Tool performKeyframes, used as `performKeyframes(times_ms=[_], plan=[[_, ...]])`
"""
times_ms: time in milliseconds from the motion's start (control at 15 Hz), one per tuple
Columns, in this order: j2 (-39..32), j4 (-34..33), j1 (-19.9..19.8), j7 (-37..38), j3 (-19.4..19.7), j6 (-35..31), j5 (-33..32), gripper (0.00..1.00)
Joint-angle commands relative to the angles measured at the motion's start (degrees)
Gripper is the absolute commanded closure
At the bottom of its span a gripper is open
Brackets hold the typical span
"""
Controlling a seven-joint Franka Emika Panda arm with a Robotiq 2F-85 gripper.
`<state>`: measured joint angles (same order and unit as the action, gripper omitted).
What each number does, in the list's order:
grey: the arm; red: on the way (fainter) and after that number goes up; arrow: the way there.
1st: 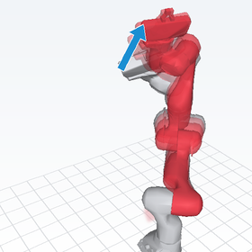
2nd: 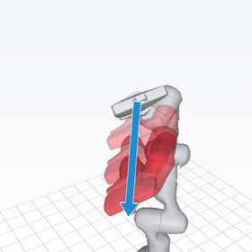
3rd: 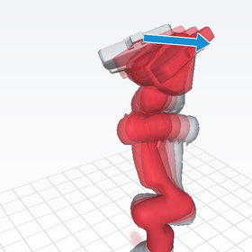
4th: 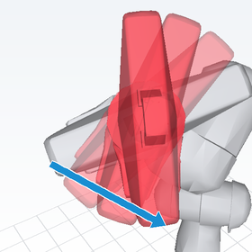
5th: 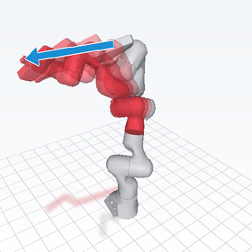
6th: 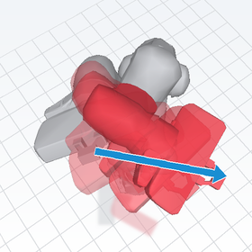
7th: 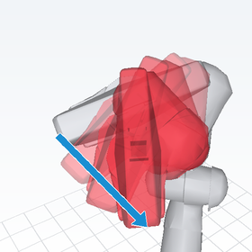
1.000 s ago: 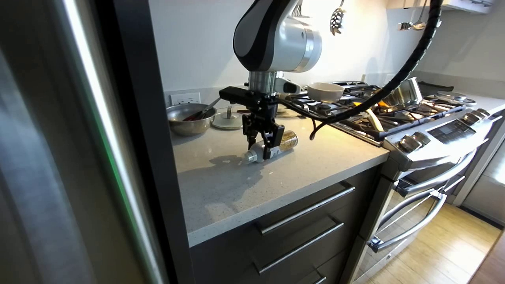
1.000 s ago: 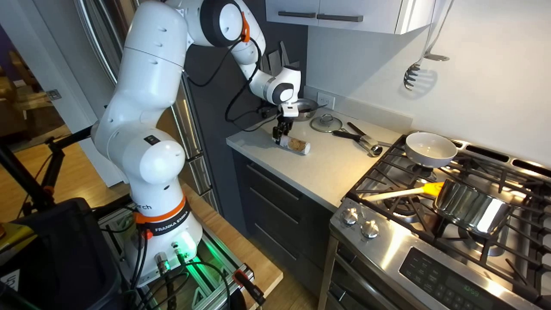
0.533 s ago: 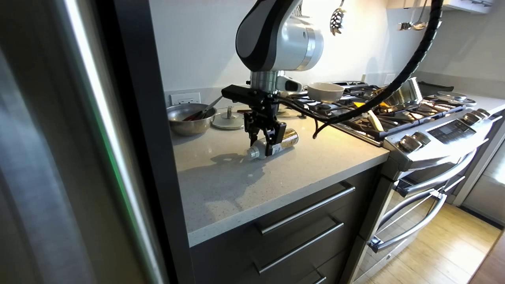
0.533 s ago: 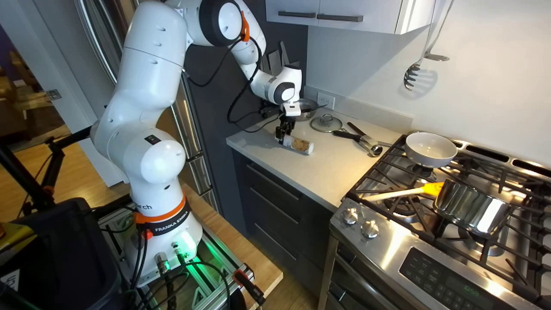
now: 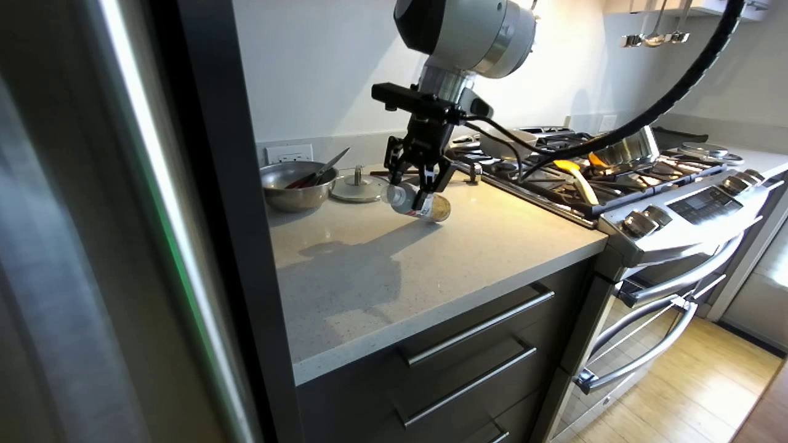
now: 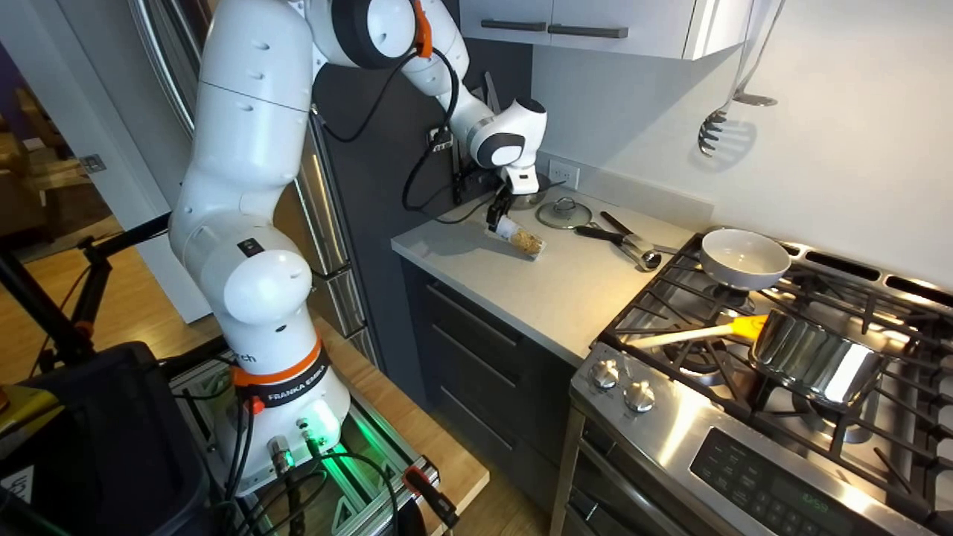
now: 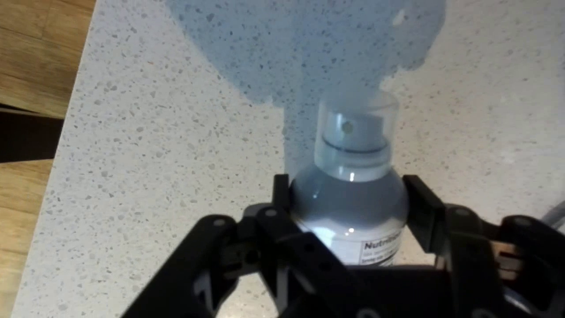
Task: Put the spray bottle upright
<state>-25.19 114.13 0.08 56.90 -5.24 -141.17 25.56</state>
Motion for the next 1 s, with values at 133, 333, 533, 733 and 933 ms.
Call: performKeyframes(times_ms=[133, 333, 533, 733, 933], plan=[[8.01, 5.14, -6.29, -20.19, -1.39, 6.62, 18.23, 0.62], [9.97, 6.18, -7.14, -28.49, 0.45, 12.78, 27.93, 0.62], [10.64, 7.28, -7.28, -32.45, 3.03, 19.29, 35.58, 0.62], [9.64, 7.91, -7.95, -32.70, 5.93, 28.32, 39.64, 0.62], [8.21, 8.89, -8.26, -31.69, 8.63, 34.79, 41.35, 0.62]])
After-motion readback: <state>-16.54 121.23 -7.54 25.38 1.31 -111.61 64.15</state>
